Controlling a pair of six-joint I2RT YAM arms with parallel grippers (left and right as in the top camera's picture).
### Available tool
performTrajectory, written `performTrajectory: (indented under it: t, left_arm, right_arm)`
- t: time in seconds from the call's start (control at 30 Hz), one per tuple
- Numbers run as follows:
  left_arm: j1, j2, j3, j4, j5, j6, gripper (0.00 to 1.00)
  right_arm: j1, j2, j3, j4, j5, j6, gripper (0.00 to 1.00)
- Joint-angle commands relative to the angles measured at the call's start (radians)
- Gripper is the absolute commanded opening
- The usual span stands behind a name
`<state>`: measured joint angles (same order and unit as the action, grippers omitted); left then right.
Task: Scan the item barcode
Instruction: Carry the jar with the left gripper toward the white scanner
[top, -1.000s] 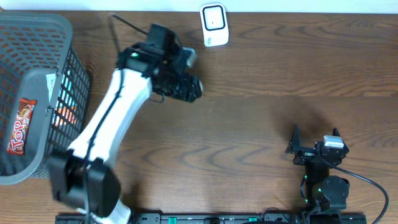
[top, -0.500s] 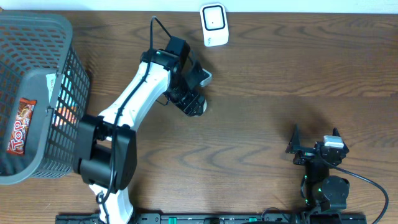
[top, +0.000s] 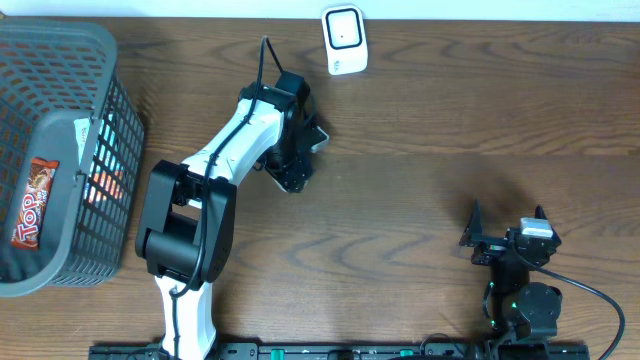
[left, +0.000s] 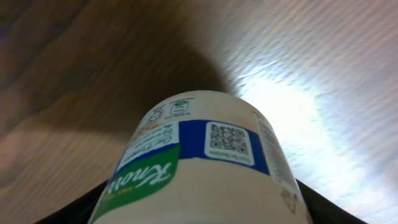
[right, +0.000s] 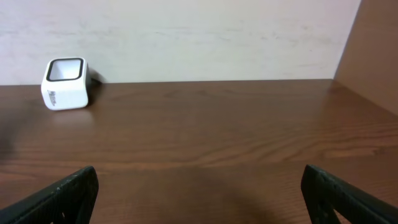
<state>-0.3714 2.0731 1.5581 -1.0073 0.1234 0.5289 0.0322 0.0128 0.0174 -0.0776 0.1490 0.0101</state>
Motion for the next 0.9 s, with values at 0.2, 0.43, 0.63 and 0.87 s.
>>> performTrajectory:
  t: [0.2,0.43,0.63,0.87]
  left_arm:
    - [-0.001,0.005,-0.003,0.003,-0.08,0.017,0.82]
    - [-0.001,-0.031,-0.003,0.002,-0.084,-0.022,0.89]
    - [-0.002,-0.129,-0.002,-0.05,-0.087,-0.147,0.98]
    - [-0.001,-0.282,-0.002,-0.072,-0.086,-0.537,0.98]
  right_arm:
    - [0.007,-0.002,-0.003,-0.001,-0.001,-0.011,0.99]
    - [0.007,-0.002,-0.003,-0.001,-0.001,-0.011,0.99]
    - [0.007,-0.002,-0.003,-0.001,-0.001,-0.011,0.99]
    - [0.007,-0.002,-0.003,-0.001,-0.001,-0.011,0.99]
